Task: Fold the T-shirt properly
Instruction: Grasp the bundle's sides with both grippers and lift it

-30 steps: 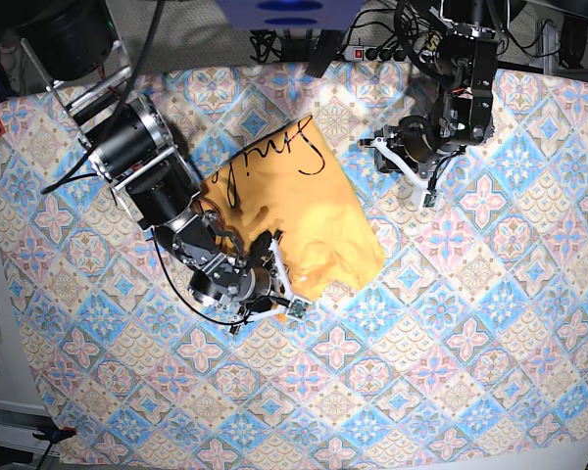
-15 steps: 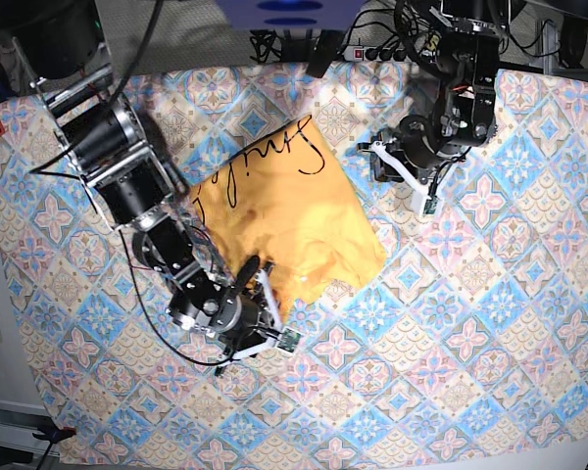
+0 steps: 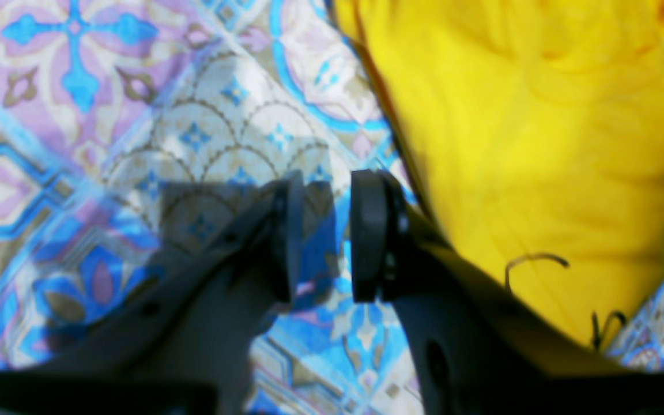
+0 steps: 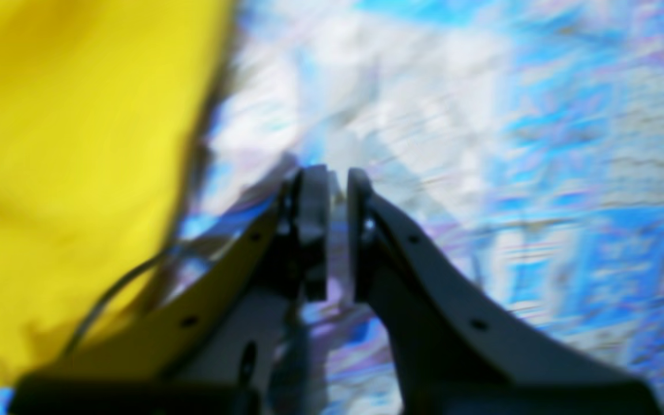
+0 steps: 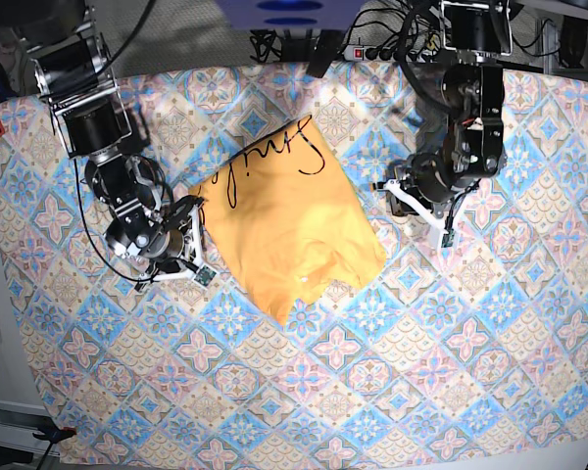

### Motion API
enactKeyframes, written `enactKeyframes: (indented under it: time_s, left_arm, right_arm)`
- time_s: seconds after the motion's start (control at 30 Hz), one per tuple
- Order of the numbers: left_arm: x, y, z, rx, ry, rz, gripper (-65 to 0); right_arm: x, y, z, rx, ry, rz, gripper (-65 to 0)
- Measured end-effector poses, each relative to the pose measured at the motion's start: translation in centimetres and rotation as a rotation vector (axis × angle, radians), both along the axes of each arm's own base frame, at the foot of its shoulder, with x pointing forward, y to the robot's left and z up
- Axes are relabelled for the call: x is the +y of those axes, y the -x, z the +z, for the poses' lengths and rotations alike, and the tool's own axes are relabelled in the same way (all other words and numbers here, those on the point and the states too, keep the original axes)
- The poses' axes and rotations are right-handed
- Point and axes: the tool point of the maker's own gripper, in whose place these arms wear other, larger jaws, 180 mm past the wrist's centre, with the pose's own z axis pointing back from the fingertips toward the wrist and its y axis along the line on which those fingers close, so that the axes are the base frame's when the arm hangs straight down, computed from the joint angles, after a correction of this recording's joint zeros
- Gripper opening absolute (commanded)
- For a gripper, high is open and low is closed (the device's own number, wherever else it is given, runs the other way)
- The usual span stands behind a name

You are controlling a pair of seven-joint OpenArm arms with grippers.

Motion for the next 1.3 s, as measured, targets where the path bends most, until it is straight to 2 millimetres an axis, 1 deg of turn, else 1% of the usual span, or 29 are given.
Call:
enactKeyframes:
  time_s: [0.1, 0.17, 0.23, 0.27, 0.33, 0.43, 0.47, 0.53, 0.6, 0.67, 0.8, 0.9, 0.97, 1.03, 1.13, 1.2, 1.23, 1.3]
  left_arm:
    - [0.0, -0.9, -0.8, 0.019, 0.011, 0.008, -51.4]
    - [-0.5, -1.7, -1.0, 0.026, 0.022, 0.014, -51.4]
    - [-0.7, -2.7, -1.2, 0.032, 0.033, 0.013, -51.4]
    - [-0.8, -3.5, -1.1, 0.024, 0.04, 0.018, -51.4]
    - [-1.1, -4.7, -1.5, 0.032, 0.056, 0.04, -51.4]
    - [-1.8, -5.6, -2.5, 0.066, 0.078, 0.041, -51.4]
    - [-1.7, -6.1, -2.6, 0.053, 0.079, 0.05, -51.4]
    - [-2.1, -6.9, -3.1, 0.049, 0.066, 0.038, -51.4]
    - [-2.9, -7.7, -3.4, 0.044, 0.057, 0.012, -51.4]
    - [-3.6, -8.6, -3.1, 0.022, 0.048, -0.015, -51.4]
    - [-5.7, -10.0, -2.9, -0.005, 0.061, -0.038, -51.4]
    - [-6.4, -11.0, -2.9, -0.009, 0.075, -0.034, -51.4]
    - [-6.6, -11.7, -2.6, -0.025, 0.079, -0.025, -51.4]
    - [-6.6, -12.3, -2.1, -0.051, 0.075, -0.022, -51.4]
    - [-6.2, -13.2, -1.5, -0.079, 0.026, -0.042, -51.4]
    - [-6.3, -13.6, -1.1, -0.085, 0.019, -0.048, -51.4]
    - [-6.3, -13.4, -0.9, -0.072, 0.018, -0.053, -51.4]
    - [-6.4, -13.3, 0.5, -0.091, 0.015, -0.07, -51.4]
  right_arm:
    - [0.6, 1.3, -0.6, 0.01, -0.014, 0.01, -60.4]
    - [0.6, 2.4, -1.3, 0.032, -0.011, 0.01, -60.4]
    - [0.8, 3.2, -1.6, 0.03, -0.022, 0.009, -60.4]
    - [0.9, 3.6, -1.7, 0.032, -0.022, 0.013, -60.4]
    - [1.0, 4.2, -1.7, 0.031, -0.024, 0.021, -60.4]
    - [0.9, 5.8, -1.7, 0.039, -0.017, 0.031, -60.4]
    - [0.8, 6.4, -1.8, 0.049, 0.004, 0.032, -60.4]
    - [1.2, 7.5, -1.5, 0.058, 0.009, 0.044, -60.4]
    - [1.9, 8.8, -1.4, 0.065, 0.006, 0.065, -60.4]
    - [2.5, 9.6, -1.0, 0.061, -0.004, 0.082, -60.4]
    - [2.5, 11.2, -0.6, 0.07, 0.021, 0.09, -60.4]
    - [3.6, 11.4, 0.3, 0.052, 0.0, 0.109, -60.4]
    - [3.8, 11.6, 0.6, 0.043, -0.007, 0.112, -60.4]
    - [3.8, 11.8, 0.9, 0.039, -0.005, 0.113, -60.4]
    - [4.4, 12.2, 1.8, 0.019, -0.019, 0.129, -60.4]
    - [5.2, 12.3, 3.0, -0.011, -0.036, 0.143, -60.4]
    - [5.9, 12.4, 3.9, -0.034, -0.054, 0.155, -60.4]
    - [7.0, 12.5, 5.5, -0.074, -0.089, 0.173, -60.4]
